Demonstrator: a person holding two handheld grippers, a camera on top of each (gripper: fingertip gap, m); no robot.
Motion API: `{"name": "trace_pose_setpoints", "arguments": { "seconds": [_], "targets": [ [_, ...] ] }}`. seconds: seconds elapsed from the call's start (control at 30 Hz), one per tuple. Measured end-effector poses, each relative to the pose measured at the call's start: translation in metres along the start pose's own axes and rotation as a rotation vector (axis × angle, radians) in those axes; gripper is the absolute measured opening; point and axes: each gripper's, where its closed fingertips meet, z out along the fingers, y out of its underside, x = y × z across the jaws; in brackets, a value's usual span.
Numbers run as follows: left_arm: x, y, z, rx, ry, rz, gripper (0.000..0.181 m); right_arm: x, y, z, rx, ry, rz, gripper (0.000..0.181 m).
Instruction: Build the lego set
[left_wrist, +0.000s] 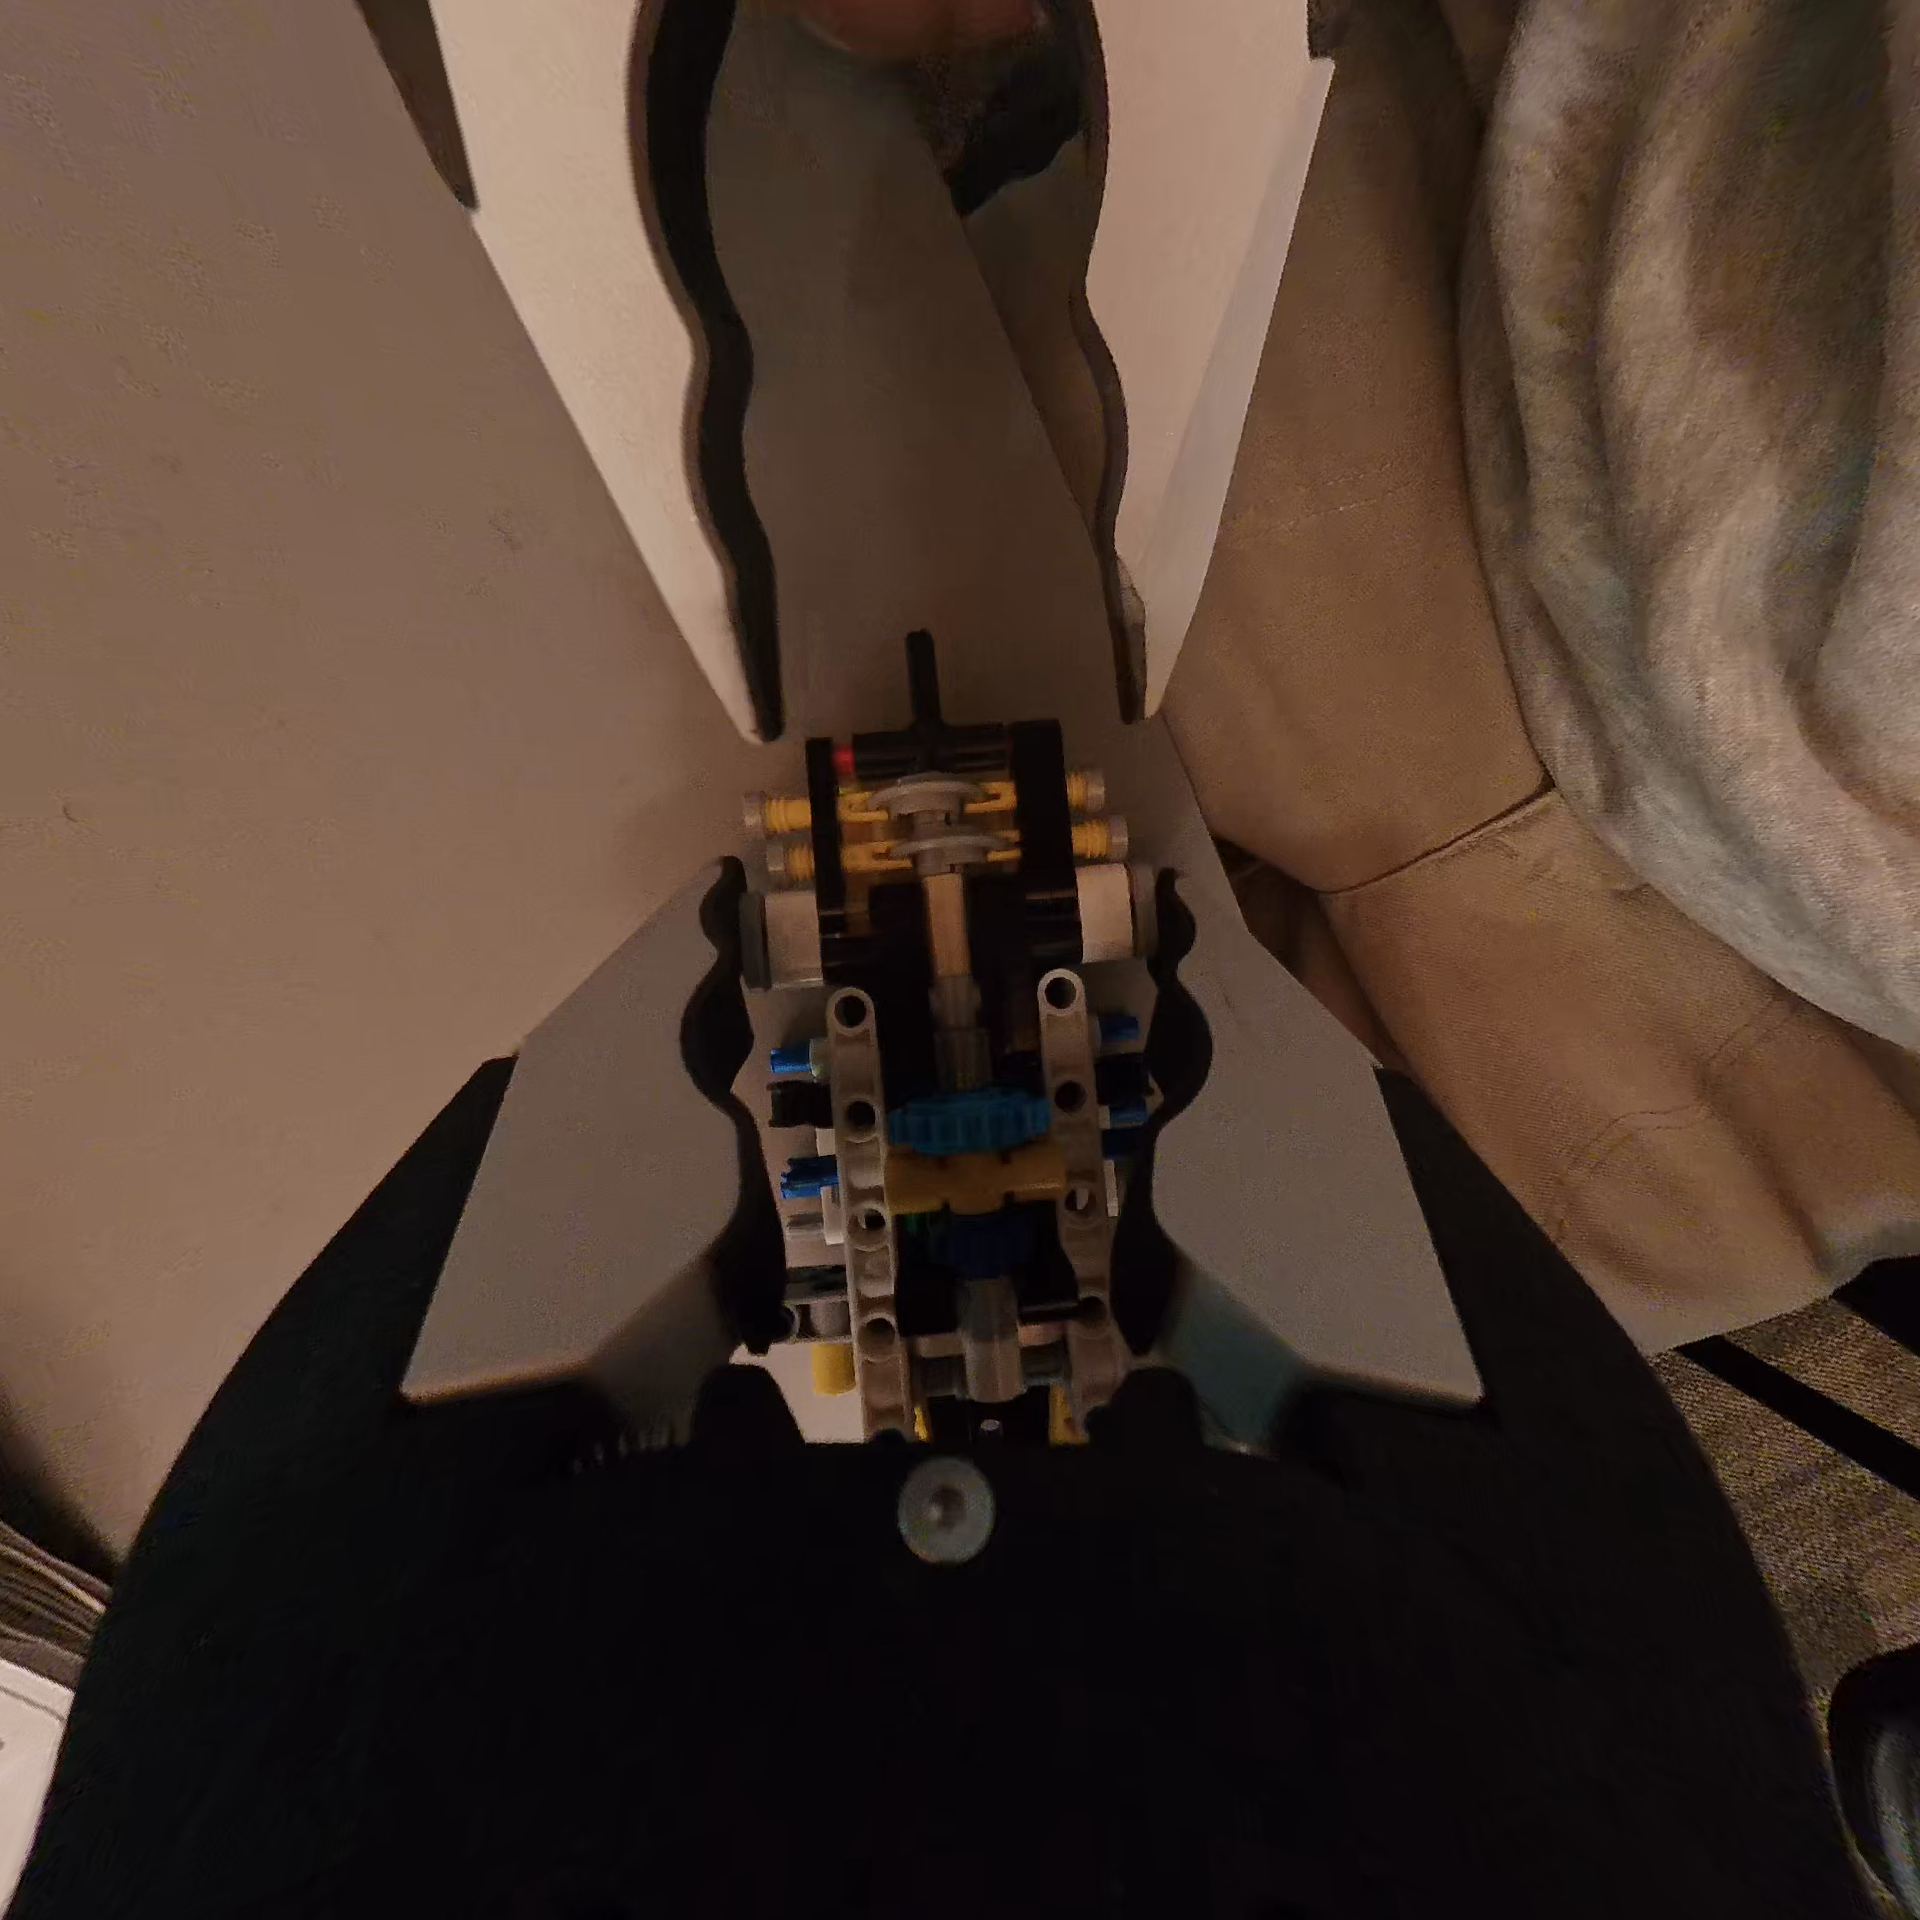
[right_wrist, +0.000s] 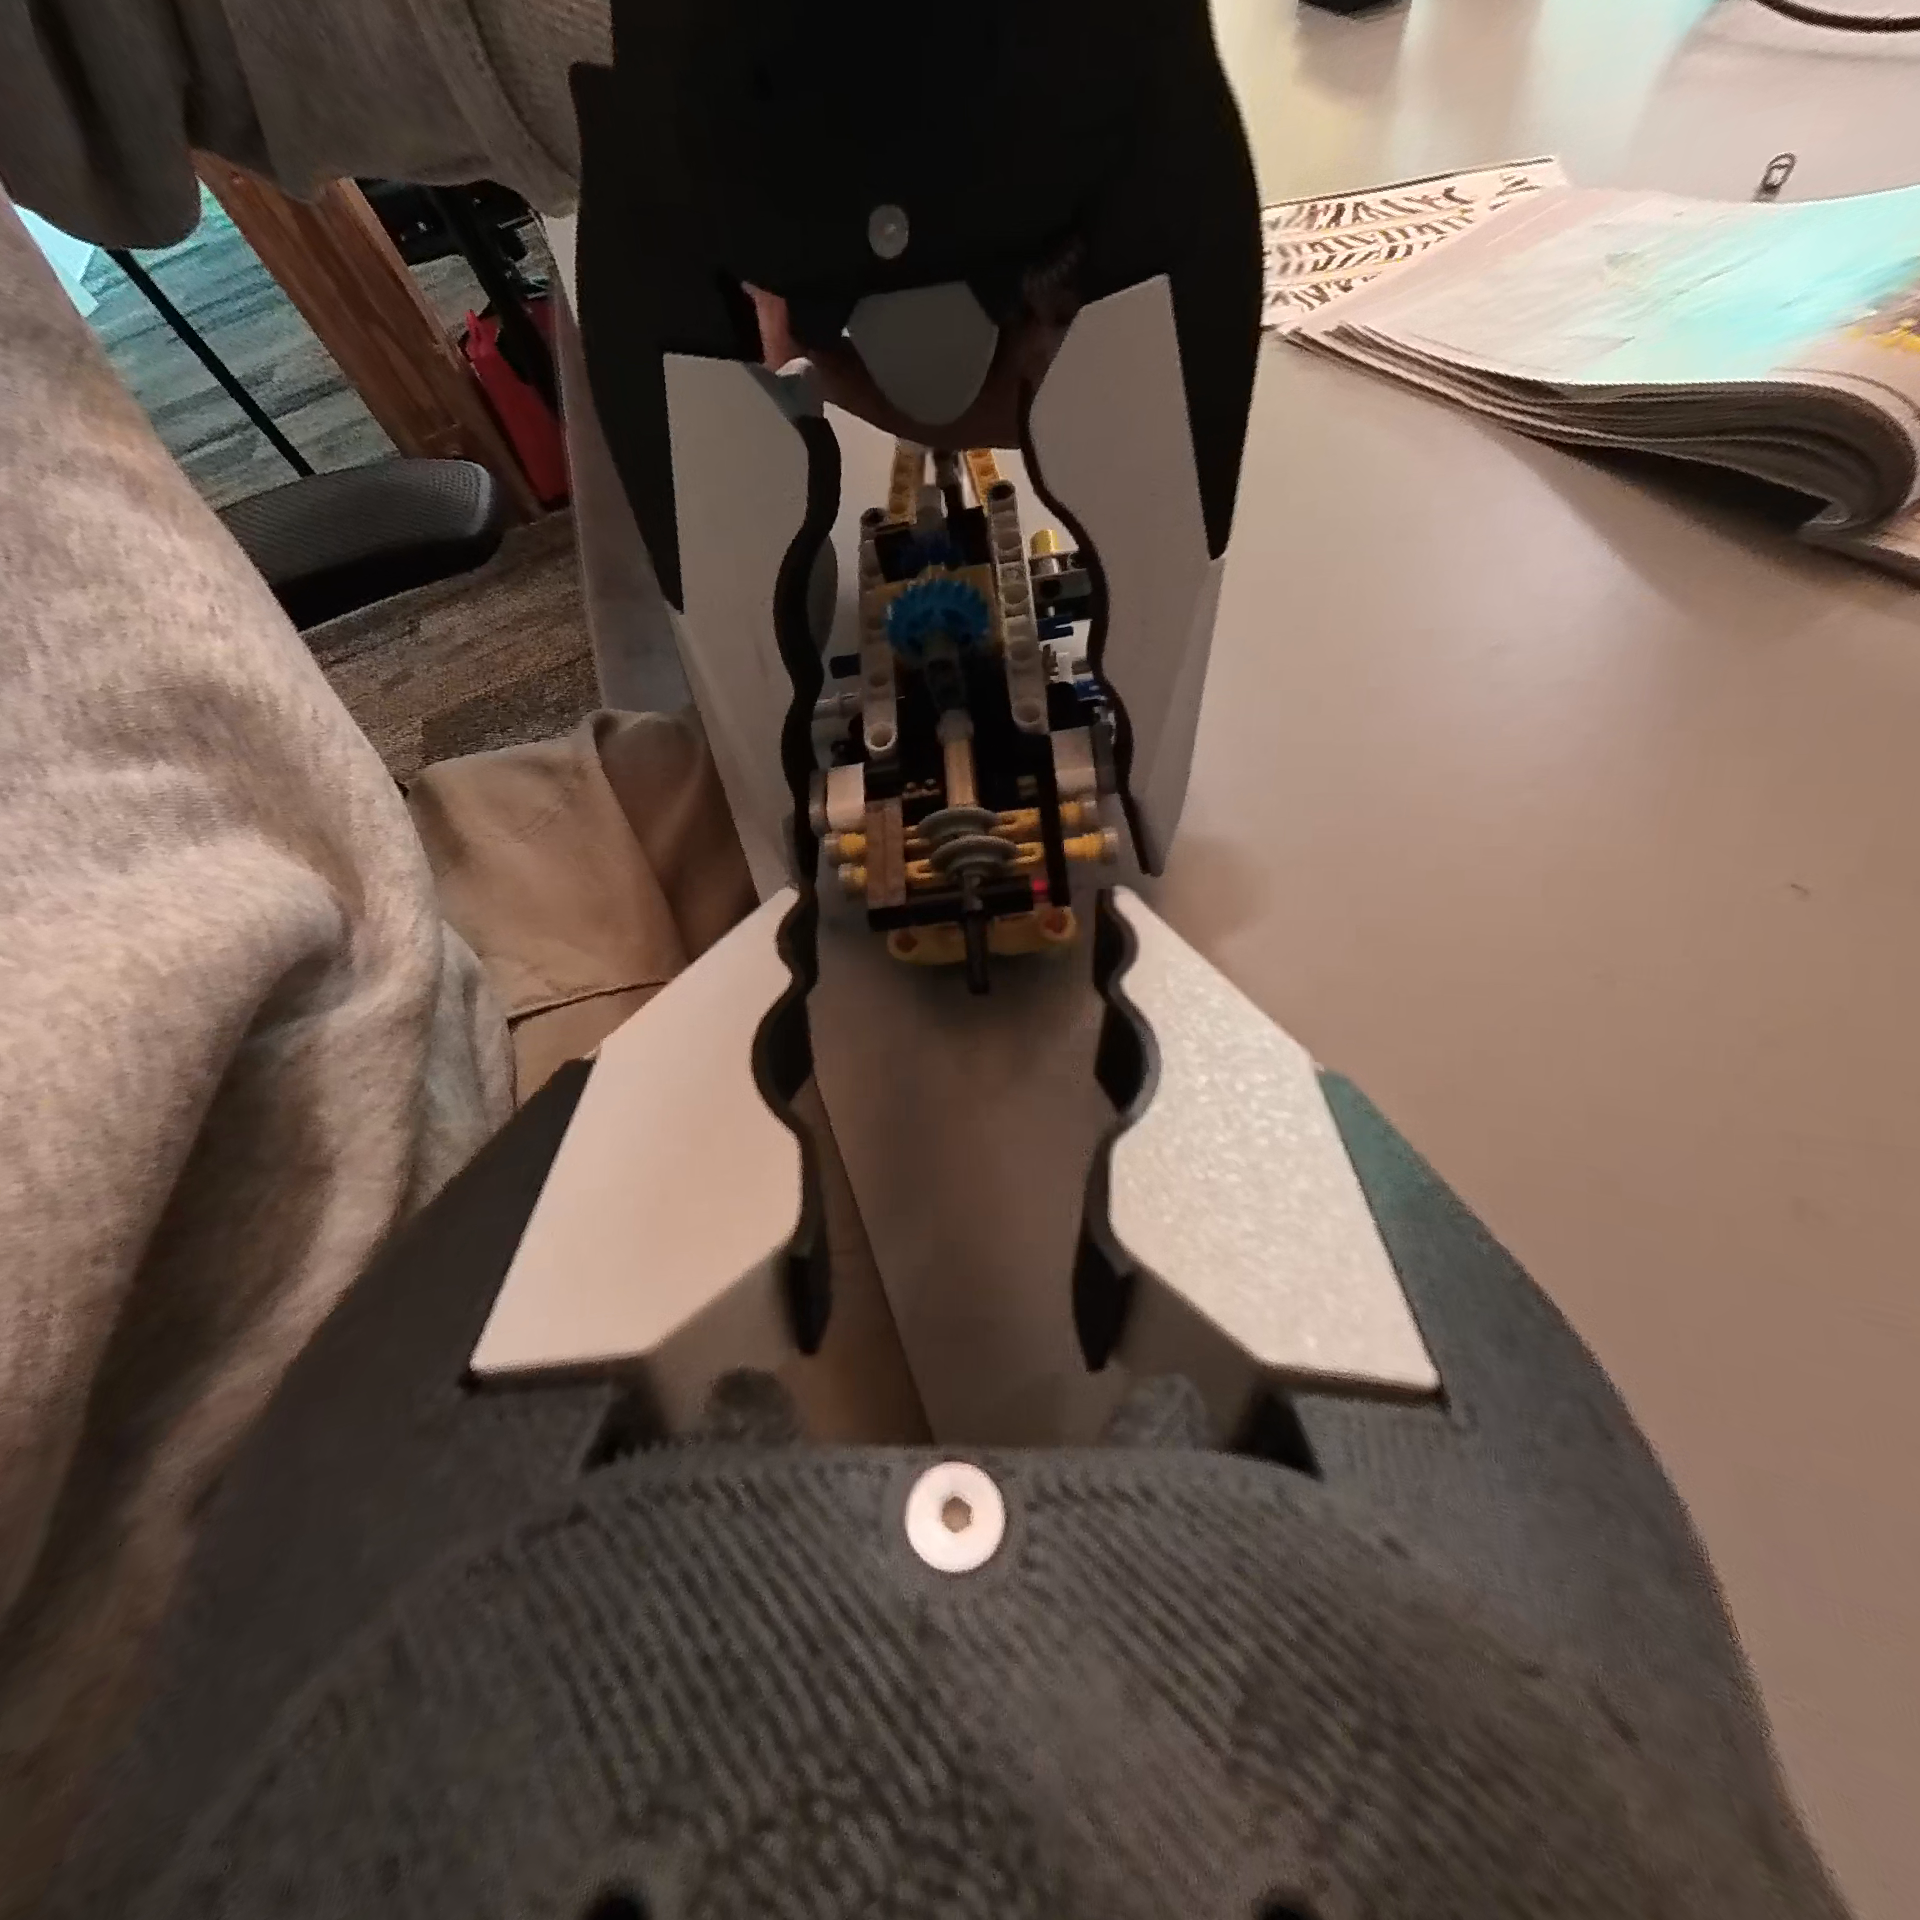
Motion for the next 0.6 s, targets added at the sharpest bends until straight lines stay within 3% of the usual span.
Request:
{"name": "trace_pose_setpoints", "arguments": {
  "seconds": [0.3,0.6],
  "targets": [
    [0.002,0.001,0.001,0.003,0.005,0.008,0.078,-0.01,0.004,0.009,-0.039,-0.02,-0.066,0.063],
    [0.003,0.001,0.001,0.007,0.004,0.048,0.077,-0.01,0.003,0.01,-0.034,-0.028,-0.064,0.058]
  ]
}}
